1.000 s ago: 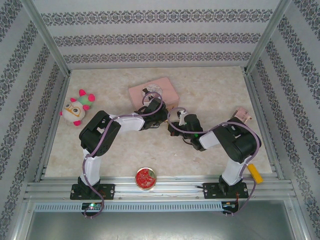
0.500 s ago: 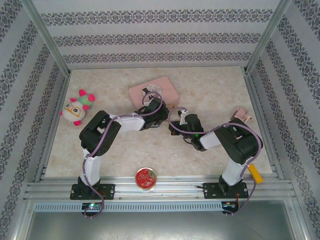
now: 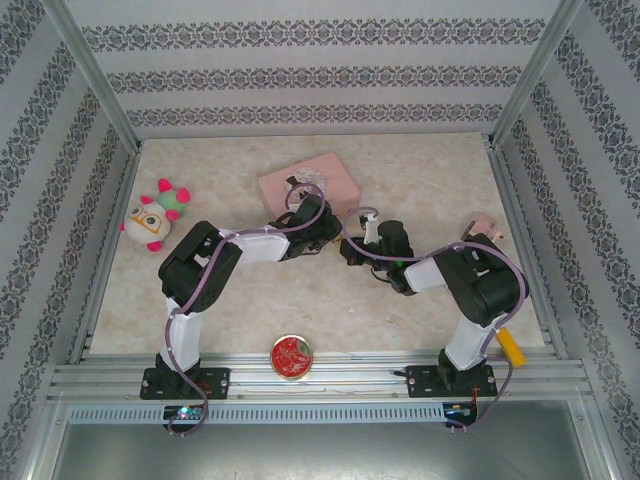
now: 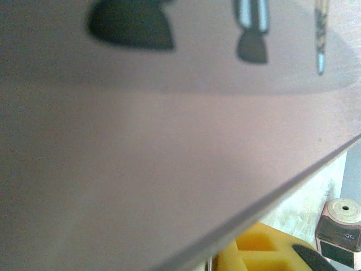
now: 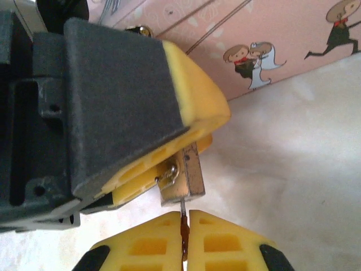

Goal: Unlock the padlock with the key

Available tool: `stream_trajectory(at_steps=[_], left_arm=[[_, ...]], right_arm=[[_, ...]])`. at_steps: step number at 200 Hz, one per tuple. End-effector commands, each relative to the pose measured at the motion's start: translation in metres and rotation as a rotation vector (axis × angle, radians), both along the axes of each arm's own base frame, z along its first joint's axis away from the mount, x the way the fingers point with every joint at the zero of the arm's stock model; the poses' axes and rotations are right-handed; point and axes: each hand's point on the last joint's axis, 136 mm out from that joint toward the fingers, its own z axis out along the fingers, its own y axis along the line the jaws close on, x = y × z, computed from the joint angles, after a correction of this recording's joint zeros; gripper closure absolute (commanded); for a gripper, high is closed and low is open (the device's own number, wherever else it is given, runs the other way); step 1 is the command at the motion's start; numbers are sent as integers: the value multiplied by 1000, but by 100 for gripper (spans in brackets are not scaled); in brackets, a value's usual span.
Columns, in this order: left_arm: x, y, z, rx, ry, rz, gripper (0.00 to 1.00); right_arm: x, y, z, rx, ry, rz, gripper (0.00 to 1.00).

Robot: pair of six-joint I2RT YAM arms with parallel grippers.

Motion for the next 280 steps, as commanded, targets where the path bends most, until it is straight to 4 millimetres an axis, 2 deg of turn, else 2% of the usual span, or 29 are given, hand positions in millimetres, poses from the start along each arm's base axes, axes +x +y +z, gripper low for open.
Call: stream_trajectory(at_steps=[1,65,81,96,123,177,211,280], left_arm=[[-51,-38,-26,-88,198,-163,91],[-52,-37,-27,-89,199,-166,91],[-53,-37,-27,-90,199,-164,91],[-54,-36,-28,-90,199,-162,91],[-52,-30,-29,-81,193,-144,91],[-46,-20,-33,-80,191,-107,91],[-46,-18,-35,-80,191,-100,90],[-44,-17,-33,-85,184,-98,90]], right_arm=[[34,16,77,99,-263,20,93],[43,15,73,128,-214,10,91],[44,13,72,160,-182,15,82],[44,11,72,184,-160,16,79],[38,5,71,192,-139,2,71],[15,-6,66,191,-108,-16,62],[3,-13,65,175,-98,-42,62],[-7,-14,38,142,-2,-77,70]])
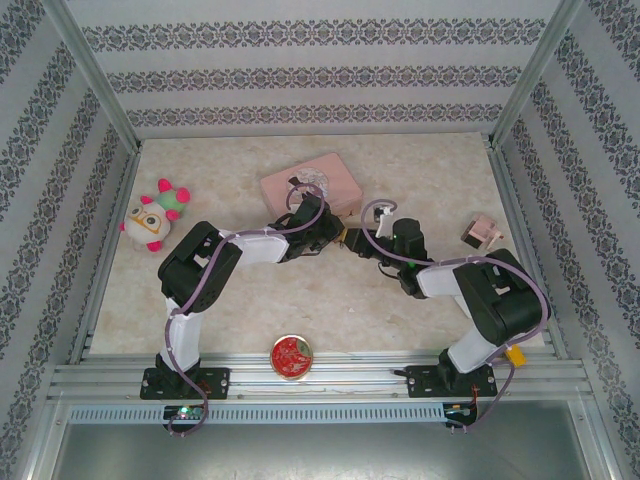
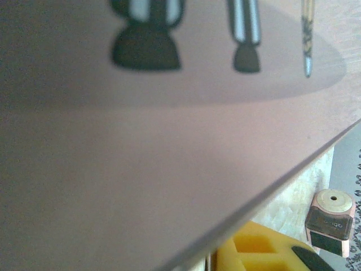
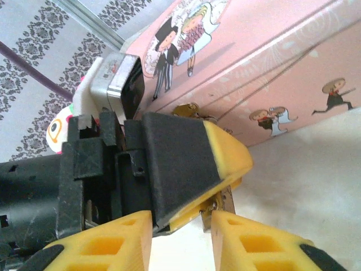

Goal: Unlock the padlock with the key

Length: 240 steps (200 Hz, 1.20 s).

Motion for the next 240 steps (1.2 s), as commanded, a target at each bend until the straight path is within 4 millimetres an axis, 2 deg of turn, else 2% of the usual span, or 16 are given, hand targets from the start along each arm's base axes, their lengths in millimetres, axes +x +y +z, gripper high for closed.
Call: stream_trajectory(at_steps=[1,49,115,240], left_arm=[[-43,-13,-34,-53,199,-81,90],[-42,-12,-35,-54,198,-78,90],[-43,-13,-35,-56,197,-82,90],[-42,-14,-34,-59,195,-82,90]], right_arm=[[-3,2,-6,8,22,-13,70],[-2,10,-16,13,61,-3,72],[1,4,-27,5,93,-45,73],[3,15,-29,27,106,-20,80]])
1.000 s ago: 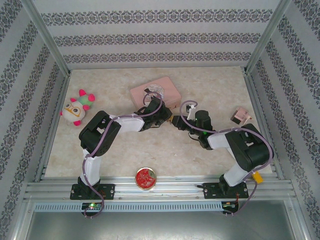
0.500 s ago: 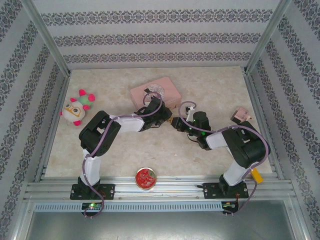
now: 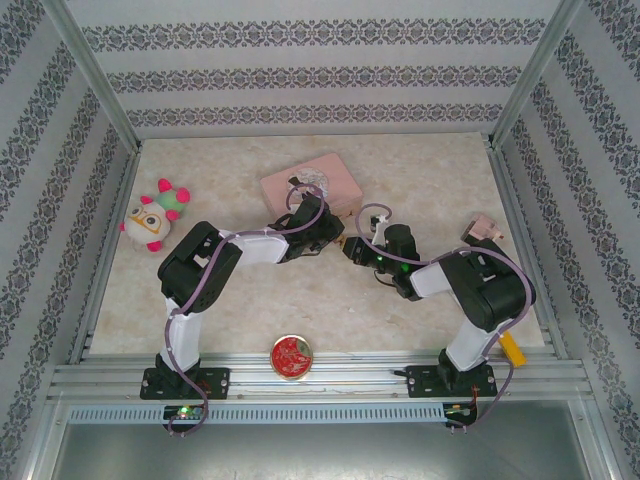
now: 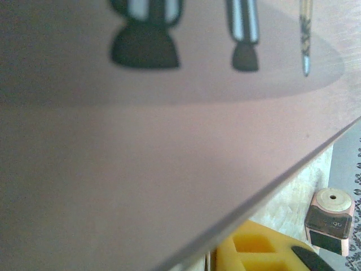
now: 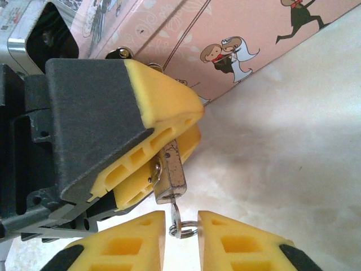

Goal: Unlock the padlock with the key

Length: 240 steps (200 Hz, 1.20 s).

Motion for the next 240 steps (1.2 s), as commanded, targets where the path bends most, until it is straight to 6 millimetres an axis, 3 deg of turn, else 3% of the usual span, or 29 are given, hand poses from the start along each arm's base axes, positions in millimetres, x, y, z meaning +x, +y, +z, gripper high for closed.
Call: stream_trajectory(at_steps=[1,112,149,190,240], left_arm=[[-42,-14,-35,-58,200,-81,90],[-44,-15,-33,-68,199,-92,90],[-43,-18,-31,-91,192,-96,90],[-42,-23,-27,-107,186,-113,88],[-42,-26,-24,-137,169,-123,79]], right_arm=[[7,11,14,30,-47,16,80],[17,23,22,108,-11,0,88],[17,22,15,280,163,-100,97],[22,33,14,429,258,-125,98],[29,41,27,613,300,-121,100]])
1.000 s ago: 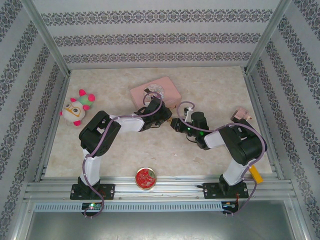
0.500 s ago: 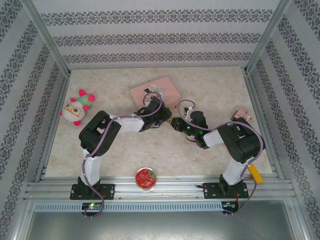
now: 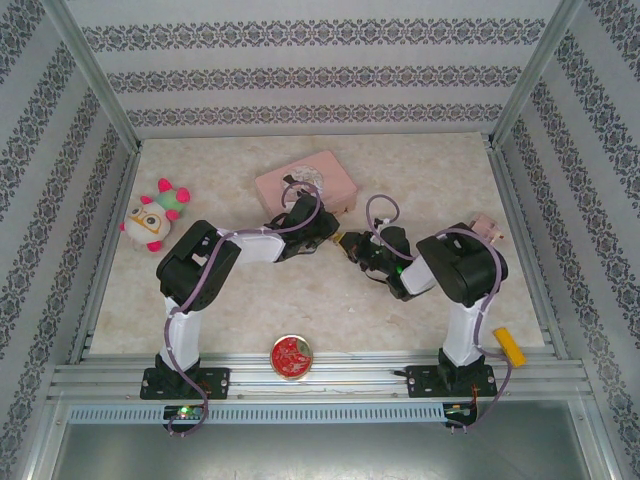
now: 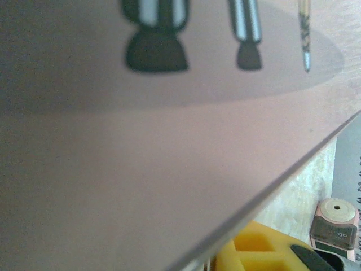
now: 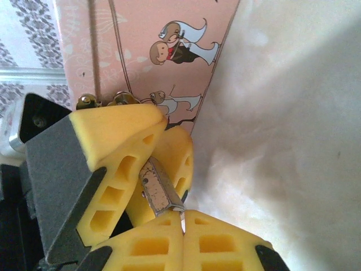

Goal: Unlock the padlock with the key

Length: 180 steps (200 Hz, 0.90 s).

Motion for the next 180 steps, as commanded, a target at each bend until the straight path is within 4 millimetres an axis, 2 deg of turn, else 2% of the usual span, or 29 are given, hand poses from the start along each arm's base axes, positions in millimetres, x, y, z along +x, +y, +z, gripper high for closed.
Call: stream_trajectory(at_steps=[1,58,104,154,169,180], left_arm=[[-51,-39,-23,-147,205,-137,79],[-51,-42,-20,-173,185,-149,79],[-49,-44,-15,-202,147,-158,63],[-47,-45,-11,-231,110,-161,67],[-47,-42,-12,-225,103,-157,62],[-47,-36,-13,-216,100,-145,49]], right_arm=[[12,22,33,176,-39,11,100],[13,26,29,241,47,-7,100],[19,38,43,323,94,10,100],[18,34,39,337,126,-18,100],[18,26,36,324,124,-37,100],[17,22,34,317,124,-45,100]])
